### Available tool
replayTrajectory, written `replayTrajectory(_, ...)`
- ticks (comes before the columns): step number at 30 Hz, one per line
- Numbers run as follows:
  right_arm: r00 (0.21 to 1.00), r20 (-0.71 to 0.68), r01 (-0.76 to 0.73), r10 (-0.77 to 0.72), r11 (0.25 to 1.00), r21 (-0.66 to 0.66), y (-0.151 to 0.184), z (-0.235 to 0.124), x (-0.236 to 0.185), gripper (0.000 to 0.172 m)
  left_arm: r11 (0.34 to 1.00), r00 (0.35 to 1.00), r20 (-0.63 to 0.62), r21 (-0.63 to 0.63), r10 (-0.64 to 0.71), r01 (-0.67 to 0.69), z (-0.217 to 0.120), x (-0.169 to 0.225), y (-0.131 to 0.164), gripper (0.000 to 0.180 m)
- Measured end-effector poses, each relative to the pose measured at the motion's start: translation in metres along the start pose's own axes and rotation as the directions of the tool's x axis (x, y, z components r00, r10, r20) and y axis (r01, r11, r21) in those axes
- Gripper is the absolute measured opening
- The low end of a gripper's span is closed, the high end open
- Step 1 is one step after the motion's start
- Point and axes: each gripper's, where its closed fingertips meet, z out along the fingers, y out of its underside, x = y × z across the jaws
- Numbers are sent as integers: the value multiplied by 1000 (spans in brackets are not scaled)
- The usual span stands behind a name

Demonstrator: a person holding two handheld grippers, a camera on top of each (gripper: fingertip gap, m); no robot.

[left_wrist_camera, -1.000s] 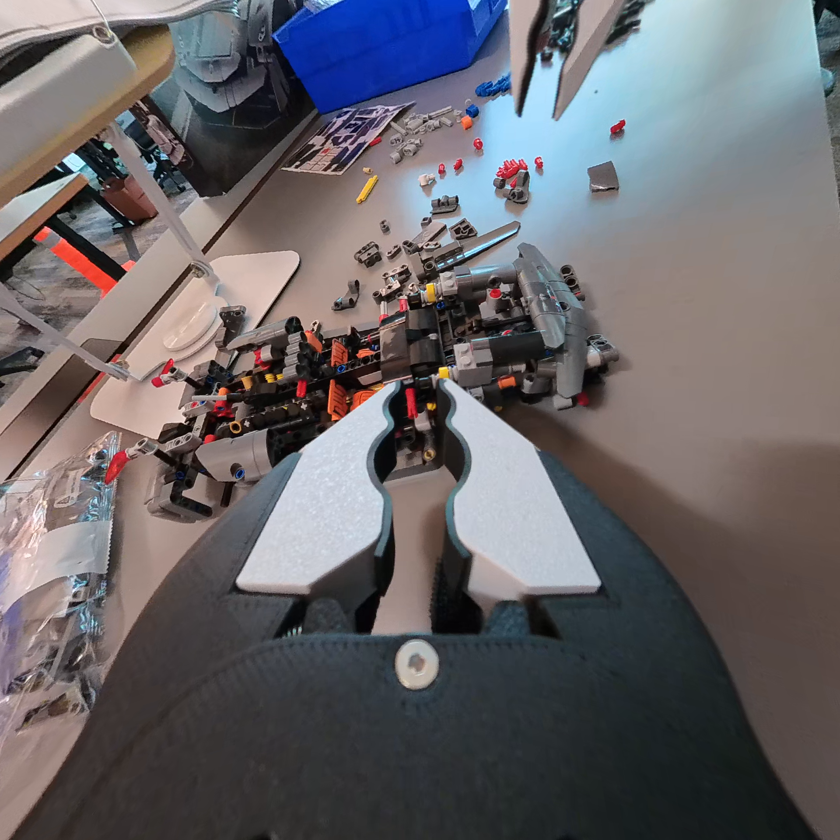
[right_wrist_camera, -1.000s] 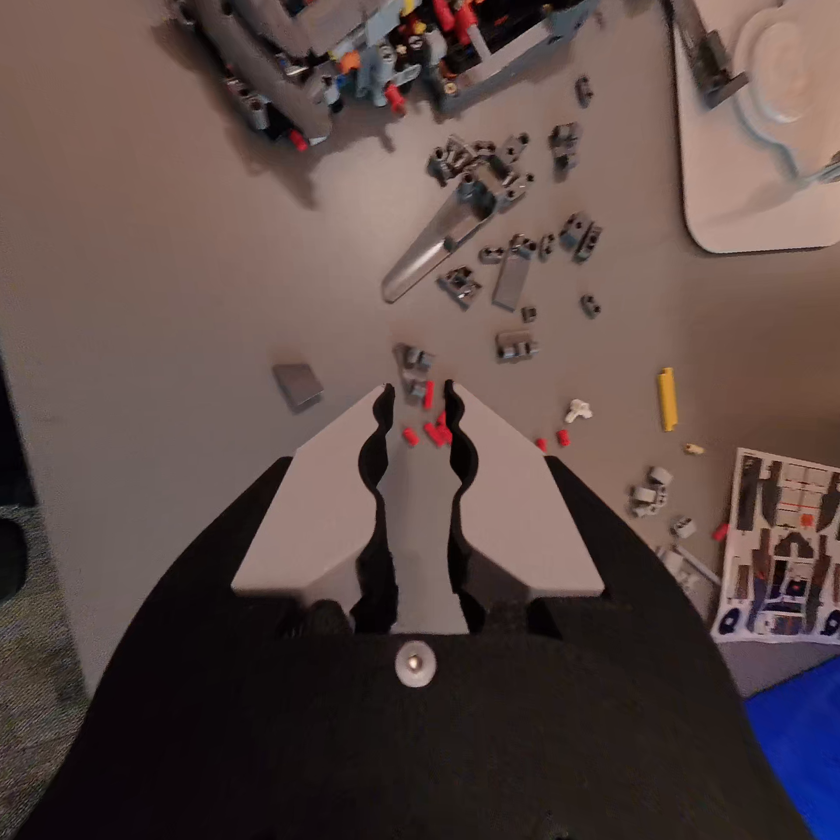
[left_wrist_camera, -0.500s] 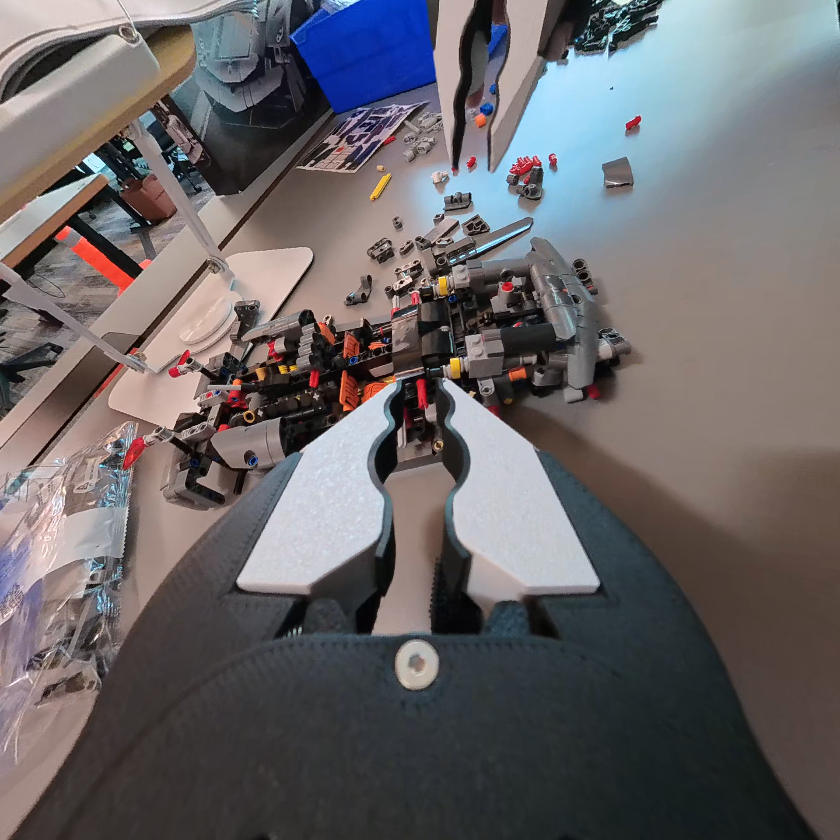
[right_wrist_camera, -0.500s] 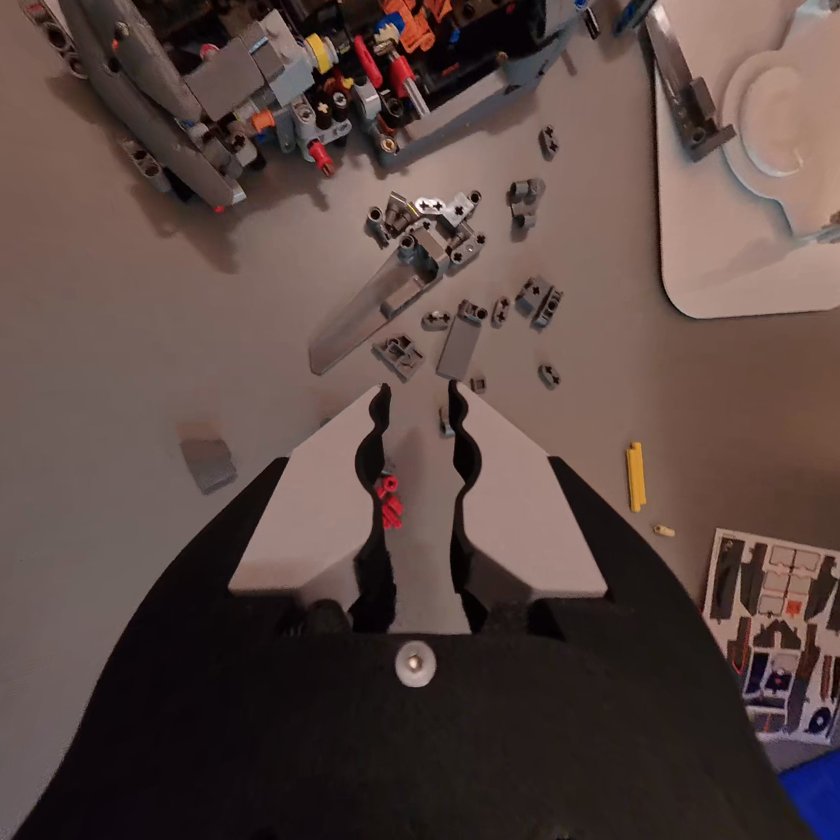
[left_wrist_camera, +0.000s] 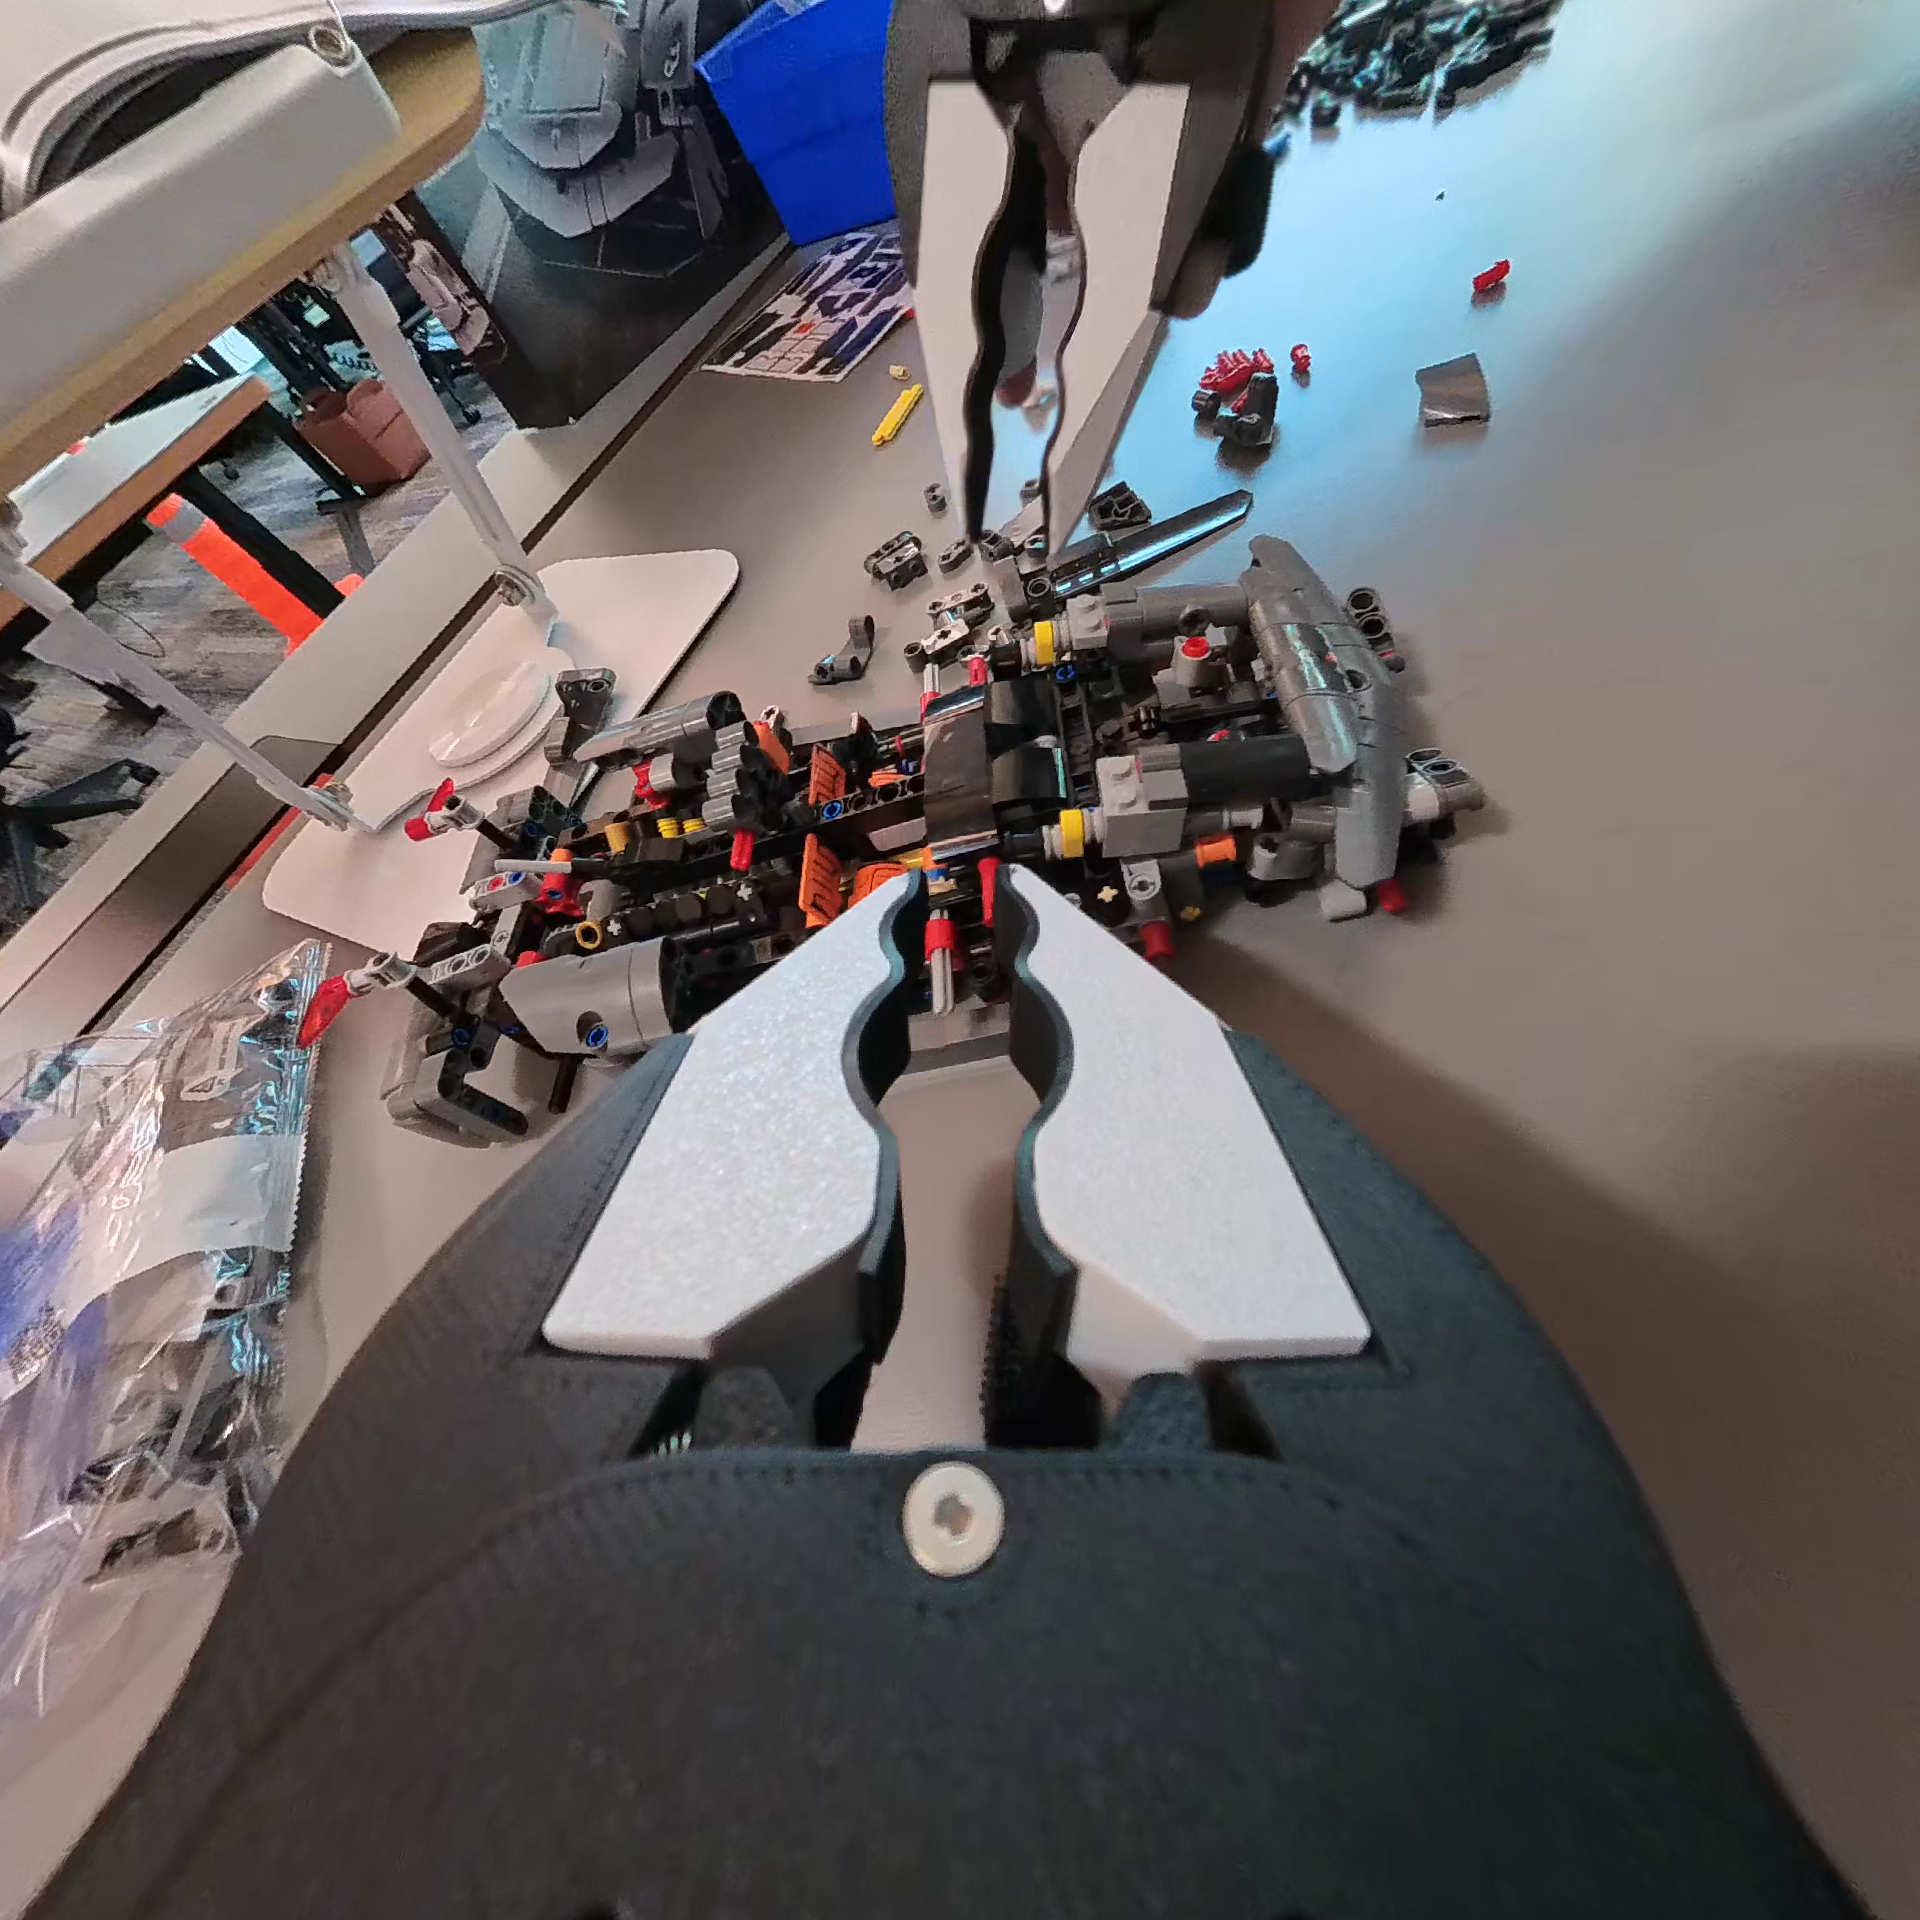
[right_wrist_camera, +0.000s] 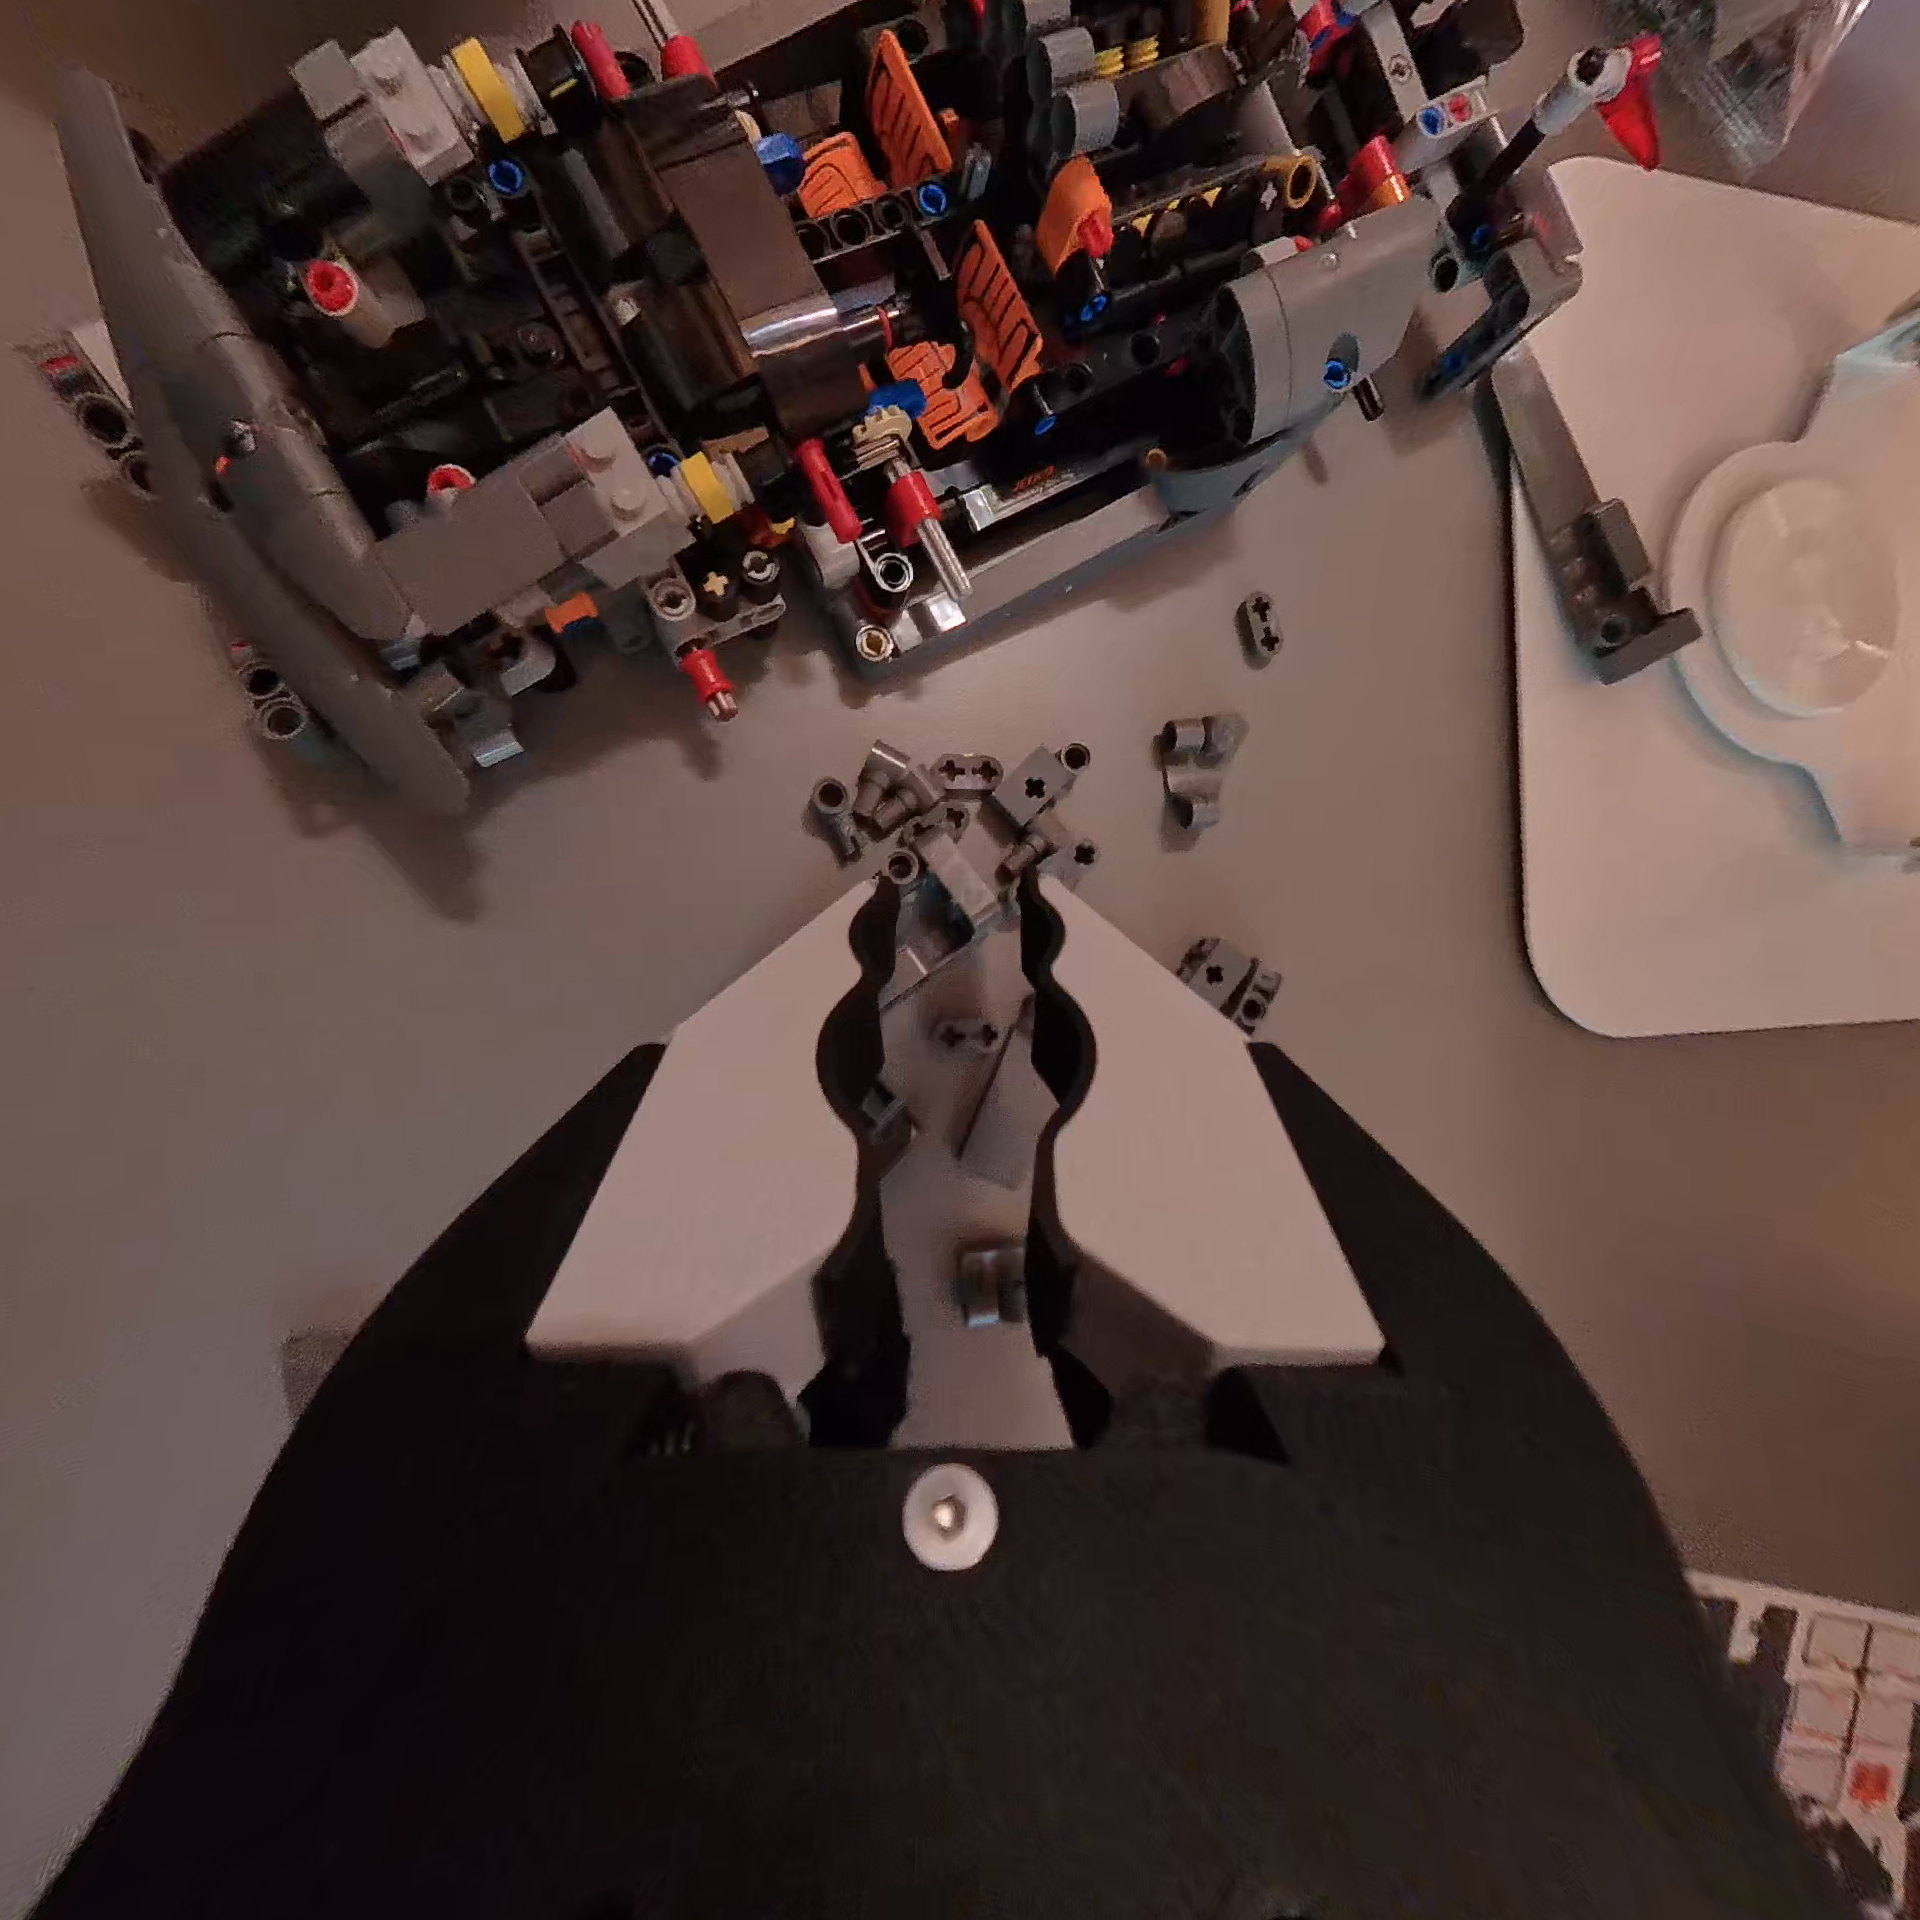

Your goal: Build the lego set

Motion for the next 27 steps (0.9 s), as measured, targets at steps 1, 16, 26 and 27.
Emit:
replayTrajectory(1,1000,12,-2,2,1000,2,0,3,1,20,1000,1000,0,0,0,0,0,0,0,10)
replayTrajectory(16,998,54,-14,18,997,-82,31,-11,1,16,1000,1000,-2,-11,8,-8,3,1,2,10)
replayTrajectory(26,981,-163,-107,101,994,-25,52,-90,35,17,1000,1000,12,-3,4,-4,3,-2,0,10)
replayTrajectory(27,977,-179,-117,112,993,-18,55,-98,34,17,1000,1000,14,-2,5,-5,3,-2,-1,10)
